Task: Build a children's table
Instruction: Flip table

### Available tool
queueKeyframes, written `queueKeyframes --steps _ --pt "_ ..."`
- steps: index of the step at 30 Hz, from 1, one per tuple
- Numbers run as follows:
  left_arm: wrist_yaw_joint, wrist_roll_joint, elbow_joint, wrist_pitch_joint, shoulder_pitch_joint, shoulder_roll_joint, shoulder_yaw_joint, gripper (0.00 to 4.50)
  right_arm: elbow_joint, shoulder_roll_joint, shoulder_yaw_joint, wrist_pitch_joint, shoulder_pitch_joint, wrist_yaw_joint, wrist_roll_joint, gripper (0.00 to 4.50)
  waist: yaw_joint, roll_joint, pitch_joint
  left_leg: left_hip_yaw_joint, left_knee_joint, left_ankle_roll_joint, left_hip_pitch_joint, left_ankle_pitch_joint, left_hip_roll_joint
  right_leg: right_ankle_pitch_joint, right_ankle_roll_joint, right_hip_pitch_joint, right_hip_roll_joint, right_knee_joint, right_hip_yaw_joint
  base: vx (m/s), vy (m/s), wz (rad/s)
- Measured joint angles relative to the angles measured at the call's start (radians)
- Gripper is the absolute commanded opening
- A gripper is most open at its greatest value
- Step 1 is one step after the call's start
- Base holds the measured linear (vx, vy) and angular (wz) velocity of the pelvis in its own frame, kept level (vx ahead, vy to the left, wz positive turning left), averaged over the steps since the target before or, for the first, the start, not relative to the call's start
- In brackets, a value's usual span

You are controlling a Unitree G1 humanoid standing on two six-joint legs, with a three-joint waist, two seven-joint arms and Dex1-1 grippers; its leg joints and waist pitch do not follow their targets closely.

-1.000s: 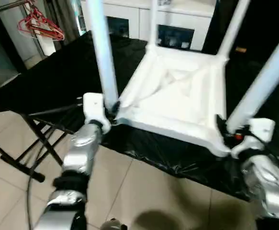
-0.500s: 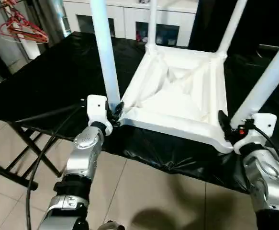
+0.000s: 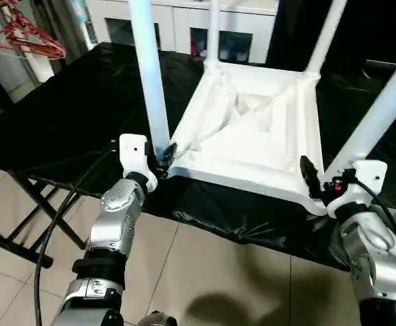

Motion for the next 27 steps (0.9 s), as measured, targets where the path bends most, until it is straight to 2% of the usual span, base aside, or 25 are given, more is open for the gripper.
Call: queueKeyframes --steps 5,17,21,27 --pt "-0.007 -0.001 0.05 -0.002 -0.045 0.004 0.0 3.44 -0.031 0.0 -0.006 0.0 0.032 -0.001 0.015 3.91 0.005 0.0 0.0 0.0 0.001 0.0 0.0 0.0 0.0 0.0 0.0 0.0 0.0 0.0 0.0 0.0 0.0 0.0" --pt "0.025 0.001 0.148 -0.011 -0.109 0.012 0.017 2.33 -0.074 -0.005 -0.024 -0.002 0.049 -0.021 0.04 3.91 0.007 0.004 -0.001 0.0 0.002 -0.003 0.0 -0.001 0.0 0.001 0.0 0.001 -0.001 0.002 0.0 0.0 0.0 0.0" --pt "0.033 0.001 0.164 -0.013 -0.118 0.009 0.019 2.22 -0.1 -0.004 -0.059 -0.013 0.08 -0.022 0.061 3.91 0.01 0.005 -0.002 0.0 0.003 -0.002 0.001 -0.001 0.0 0.001 0.001 0.002 -0.001 0.002 0.0 0.0 0.0 0.0" --pt "0.084 0.001 0.202 -0.015 -0.141 0.003 0.027 2.19 -0.146 -0.005 -0.077 -0.034 0.123 -0.021 0.086 3.91 0.004 0.009 -0.003 0.0 0.003 -0.003 0.003 -0.001 0.0 0.004 0.001 0.004 -0.001 0.002 0.0 0.0 0.0 0.0"
